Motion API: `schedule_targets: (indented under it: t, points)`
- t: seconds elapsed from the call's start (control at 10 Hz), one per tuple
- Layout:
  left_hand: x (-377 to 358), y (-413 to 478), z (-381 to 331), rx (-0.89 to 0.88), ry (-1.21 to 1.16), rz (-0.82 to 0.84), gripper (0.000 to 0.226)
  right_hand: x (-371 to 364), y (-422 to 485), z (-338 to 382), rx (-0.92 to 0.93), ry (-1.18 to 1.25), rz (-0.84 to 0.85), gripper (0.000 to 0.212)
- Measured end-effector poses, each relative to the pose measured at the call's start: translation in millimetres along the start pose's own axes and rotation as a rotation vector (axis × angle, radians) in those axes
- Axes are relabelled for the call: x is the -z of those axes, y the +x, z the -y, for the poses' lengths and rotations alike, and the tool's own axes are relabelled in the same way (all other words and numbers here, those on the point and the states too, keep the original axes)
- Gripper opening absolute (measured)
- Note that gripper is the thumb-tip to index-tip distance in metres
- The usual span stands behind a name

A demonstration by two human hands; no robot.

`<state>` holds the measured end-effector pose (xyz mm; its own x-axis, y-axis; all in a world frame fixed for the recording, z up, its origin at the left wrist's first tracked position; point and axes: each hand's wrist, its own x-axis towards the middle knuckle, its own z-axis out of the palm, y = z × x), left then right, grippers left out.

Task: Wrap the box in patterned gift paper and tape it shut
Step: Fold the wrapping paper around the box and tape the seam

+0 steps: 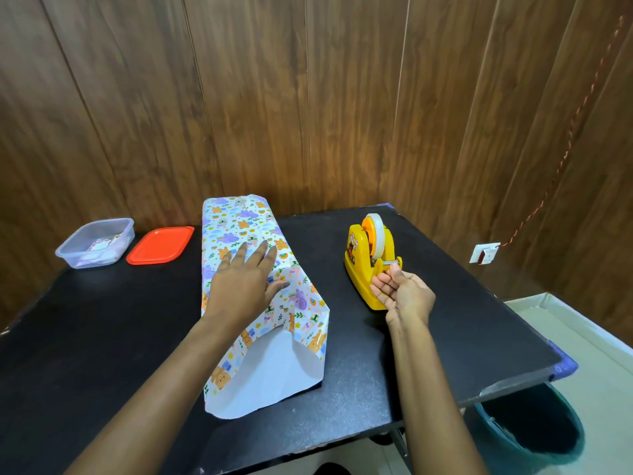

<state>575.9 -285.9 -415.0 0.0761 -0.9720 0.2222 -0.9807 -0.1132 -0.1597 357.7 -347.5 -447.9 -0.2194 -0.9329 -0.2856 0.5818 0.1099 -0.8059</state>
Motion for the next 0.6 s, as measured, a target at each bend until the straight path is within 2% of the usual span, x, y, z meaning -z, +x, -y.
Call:
schedule_targets:
  t: [0.3,0.5,0.6]
  points:
    - [1,1,0,-0.002,-0.021,-0.011,0.07,5,3,12,0.094,-0.253,0.044,0.027]
    - [1,1,-1,0.002,0.002,-0.012,0.069,-1,0,1,-0.055,0.076,0.045,0.025]
    - [1,1,-3,-0.006,0.01,-0.015,0.069,-5,1,-8,-0.037,0.235,0.004,0.024]
